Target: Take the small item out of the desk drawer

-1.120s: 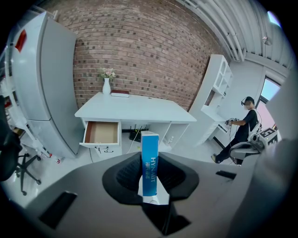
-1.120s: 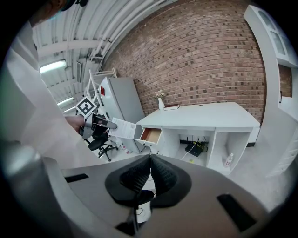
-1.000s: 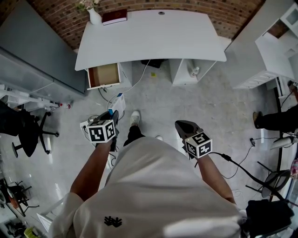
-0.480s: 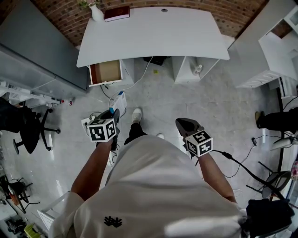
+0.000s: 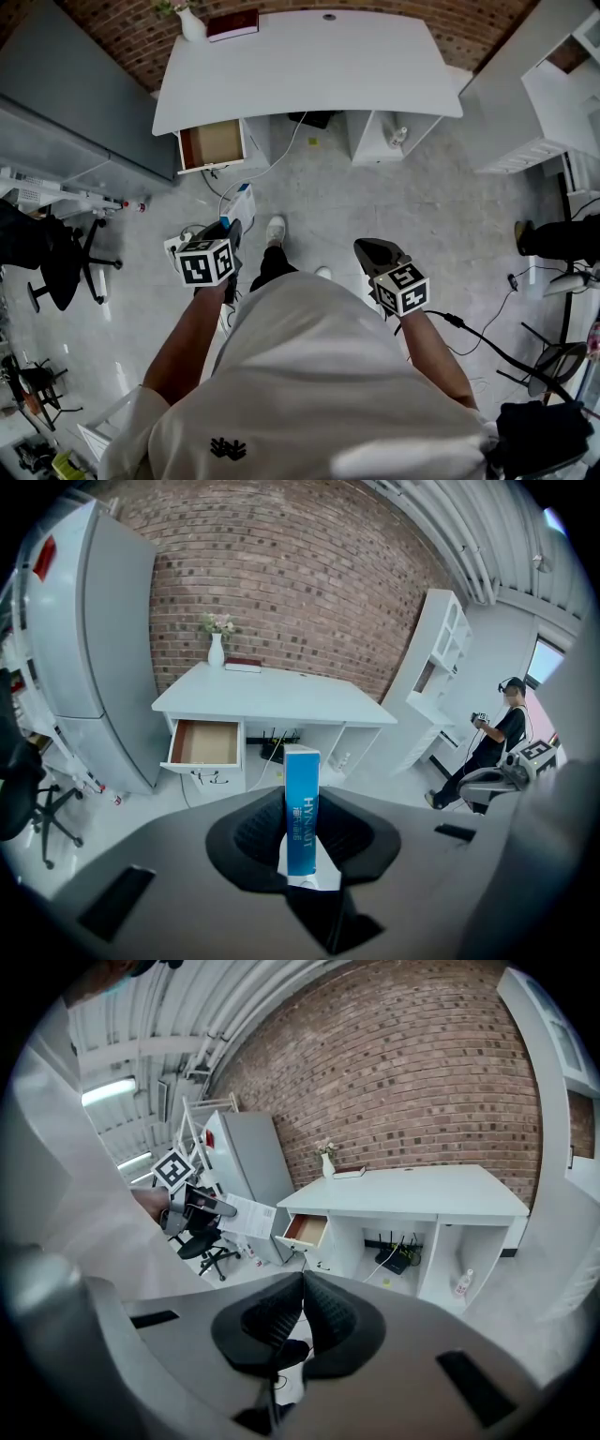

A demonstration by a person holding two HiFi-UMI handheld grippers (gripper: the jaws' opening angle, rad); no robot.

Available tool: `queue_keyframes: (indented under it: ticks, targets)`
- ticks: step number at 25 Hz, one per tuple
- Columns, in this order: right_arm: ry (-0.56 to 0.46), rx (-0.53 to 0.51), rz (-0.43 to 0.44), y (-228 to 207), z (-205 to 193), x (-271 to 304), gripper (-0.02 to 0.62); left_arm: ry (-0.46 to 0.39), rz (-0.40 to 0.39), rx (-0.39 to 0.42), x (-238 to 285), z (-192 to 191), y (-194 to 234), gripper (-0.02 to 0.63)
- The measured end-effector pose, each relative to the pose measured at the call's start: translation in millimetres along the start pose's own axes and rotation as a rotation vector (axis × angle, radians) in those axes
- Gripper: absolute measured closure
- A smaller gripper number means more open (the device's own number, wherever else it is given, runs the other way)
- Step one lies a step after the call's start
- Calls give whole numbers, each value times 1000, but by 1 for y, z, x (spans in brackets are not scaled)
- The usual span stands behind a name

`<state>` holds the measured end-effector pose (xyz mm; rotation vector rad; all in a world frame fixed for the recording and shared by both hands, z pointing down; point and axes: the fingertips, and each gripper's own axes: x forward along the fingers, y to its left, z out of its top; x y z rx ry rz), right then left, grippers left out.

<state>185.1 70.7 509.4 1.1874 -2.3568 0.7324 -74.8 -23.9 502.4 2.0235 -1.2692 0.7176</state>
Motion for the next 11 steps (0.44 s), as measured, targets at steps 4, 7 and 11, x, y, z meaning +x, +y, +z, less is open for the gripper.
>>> queue_keyframes:
  ticks: [4,7,11]
  targets:
    - [4,1,-1,-5,4,4,566,7,-4,-1,6,4,1,515]
    - [9,-3,1,-4,5,8,566,13,2,-2,7,5,6,515]
    - [18,-4,4,-7,7,12,566,20,12,3,9,13,8,515]
